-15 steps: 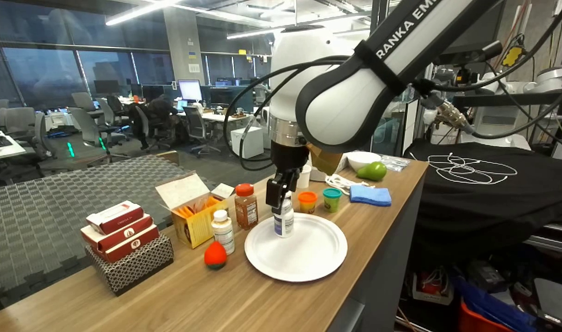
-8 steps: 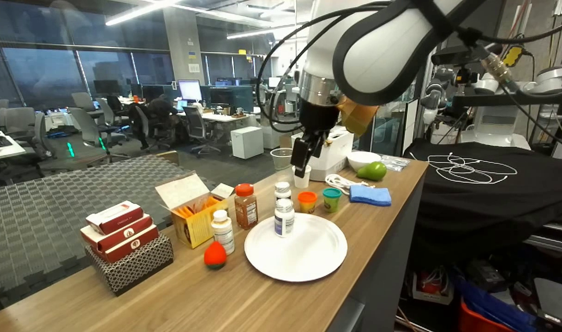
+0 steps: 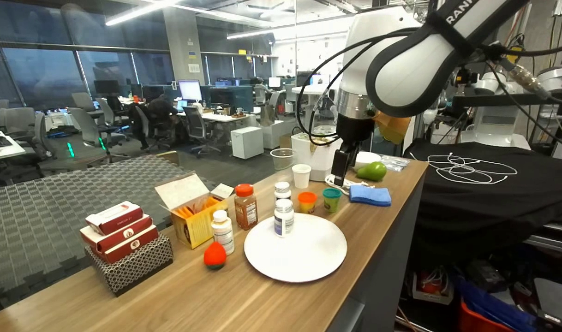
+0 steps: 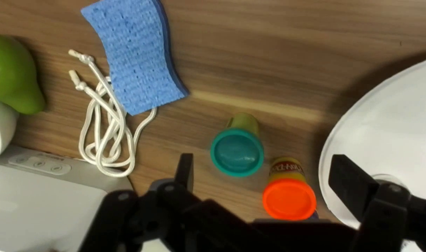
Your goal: Pick up the bottles and small containers from the table and put them on the plate.
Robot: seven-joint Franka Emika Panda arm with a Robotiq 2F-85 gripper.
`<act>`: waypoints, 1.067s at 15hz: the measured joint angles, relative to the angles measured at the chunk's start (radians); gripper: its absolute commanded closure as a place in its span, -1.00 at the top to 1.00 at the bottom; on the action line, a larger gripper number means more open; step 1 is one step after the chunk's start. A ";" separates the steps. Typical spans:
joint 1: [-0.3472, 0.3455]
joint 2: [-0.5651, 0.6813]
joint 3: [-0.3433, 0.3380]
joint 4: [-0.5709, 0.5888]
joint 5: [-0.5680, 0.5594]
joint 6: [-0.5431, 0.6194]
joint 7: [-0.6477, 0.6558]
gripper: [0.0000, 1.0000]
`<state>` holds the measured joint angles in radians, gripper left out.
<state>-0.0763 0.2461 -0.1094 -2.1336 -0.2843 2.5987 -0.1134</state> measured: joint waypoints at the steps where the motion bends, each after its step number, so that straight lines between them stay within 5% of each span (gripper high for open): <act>1: -0.004 0.013 -0.002 0.000 0.000 0.000 0.000 1.00; 15: -0.030 0.212 0.000 0.146 0.078 -0.002 -0.008 1.00; 16: -0.031 0.222 0.001 0.160 0.083 -0.003 -0.008 0.87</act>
<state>-0.1075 0.4678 -0.1087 -1.9733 -0.2014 2.5958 -0.1218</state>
